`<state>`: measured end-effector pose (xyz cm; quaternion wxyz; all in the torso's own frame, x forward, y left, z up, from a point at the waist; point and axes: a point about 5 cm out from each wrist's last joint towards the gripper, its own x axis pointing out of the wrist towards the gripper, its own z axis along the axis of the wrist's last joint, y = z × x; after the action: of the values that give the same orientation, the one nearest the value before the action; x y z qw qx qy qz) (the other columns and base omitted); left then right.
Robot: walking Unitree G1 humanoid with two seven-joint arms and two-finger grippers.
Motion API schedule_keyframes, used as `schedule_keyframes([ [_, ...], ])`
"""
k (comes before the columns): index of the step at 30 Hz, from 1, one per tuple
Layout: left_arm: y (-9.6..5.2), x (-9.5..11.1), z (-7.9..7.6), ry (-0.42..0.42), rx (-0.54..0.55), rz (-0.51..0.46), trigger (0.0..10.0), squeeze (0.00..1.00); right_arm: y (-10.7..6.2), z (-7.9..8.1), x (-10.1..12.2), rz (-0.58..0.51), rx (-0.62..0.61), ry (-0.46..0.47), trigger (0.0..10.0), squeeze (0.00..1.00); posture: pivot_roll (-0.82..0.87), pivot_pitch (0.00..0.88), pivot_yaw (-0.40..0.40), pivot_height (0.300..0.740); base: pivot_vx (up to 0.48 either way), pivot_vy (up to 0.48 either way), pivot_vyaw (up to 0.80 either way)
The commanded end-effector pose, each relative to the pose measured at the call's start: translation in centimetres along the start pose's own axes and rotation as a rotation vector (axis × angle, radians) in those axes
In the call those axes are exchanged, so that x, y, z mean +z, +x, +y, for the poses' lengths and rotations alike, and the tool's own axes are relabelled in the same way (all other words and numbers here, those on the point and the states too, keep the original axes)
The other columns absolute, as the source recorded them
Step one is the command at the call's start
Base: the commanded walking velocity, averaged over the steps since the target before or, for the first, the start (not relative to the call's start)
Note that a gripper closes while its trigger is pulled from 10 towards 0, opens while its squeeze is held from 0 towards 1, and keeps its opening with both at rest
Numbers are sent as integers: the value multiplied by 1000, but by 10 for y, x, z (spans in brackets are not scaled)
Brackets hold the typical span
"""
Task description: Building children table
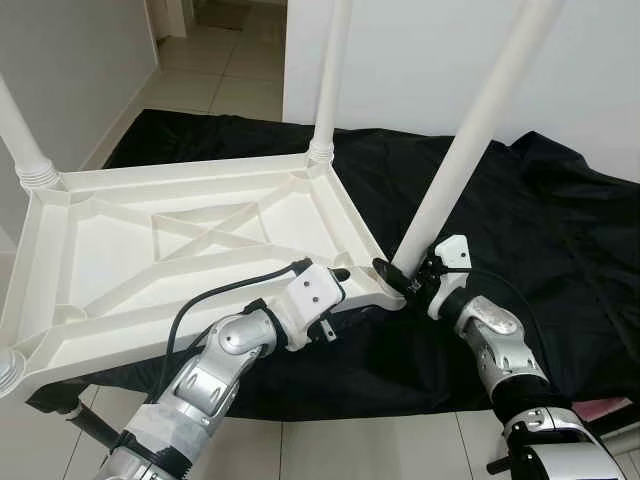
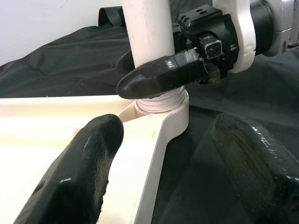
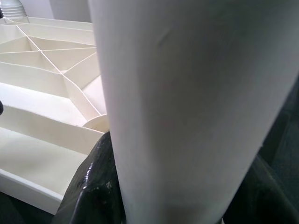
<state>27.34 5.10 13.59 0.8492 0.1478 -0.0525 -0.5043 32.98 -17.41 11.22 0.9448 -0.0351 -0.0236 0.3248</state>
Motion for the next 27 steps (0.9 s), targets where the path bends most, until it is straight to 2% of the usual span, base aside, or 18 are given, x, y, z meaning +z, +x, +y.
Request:
schedule_keyframes([
  [1,0,3,-3,10,-37,-5,10000,0,-7,2,-10,48,24,-5,0,0,7,0,-84,740,0,0,0],
  [2,0,2,-3,10,-38,-3,10000,0,-8,3,-11,44,11,5,10000,0,3,0,-82,740,0,0,0],
  [8,3,2,-2,9,-43,-5,10000,0,-11,7,-16,40,-71,11,10000,0,-10,0,-83,740,0,0,0],
  [10,8,5,0,14,-42,-18,10000,0,-12,7,-16,25,-176,-3,10000,0,-21,0,-77,740,0,0,0],
  [15,10,6,1,17,-46,-24,10000,0,-14,7,-16,25,-259,-1,10000,0,-31,0,-70,740,0,0,0],
  [17,11,6,3,22,-49,-23,10000,0,-16,9,-18,19,-347,40,10000,0,-34,0,-66,740,0,0,0],
  [20,11,6,3,25,-50,-22,10000,0,-18,10,-18,26,-396,43,10000,0,-34,0,-65,740,0,0,0],
  [22,10,6,1,22,-56,-22,10000,0,-21,14,-21,39,-527,70,10000,0,-30,0,-68,740,0,0,0],
  [24,10,6,1,22,-56,-22,10000,0,-21,14,-21,39,-527,70,10000,0,-30,0,-68,740,0,0,0],
  [25,8,5,0,18,-57,-19,10000,0,-23,17,-23,48,-599,86,10000,0,-32,0,-70,740,0,0,0],
  [26,8,5,0,18,-57,-19,10000,0,-23,17,-23,48,-599,86,10000,0,-32,0,-70,740,0,0,0],
  [27,7,3,-1,13,-55,-14,10000,0,-25,20,-24,55,-673,107,10000,0,-36,0,-76,740,0,0,0],
])
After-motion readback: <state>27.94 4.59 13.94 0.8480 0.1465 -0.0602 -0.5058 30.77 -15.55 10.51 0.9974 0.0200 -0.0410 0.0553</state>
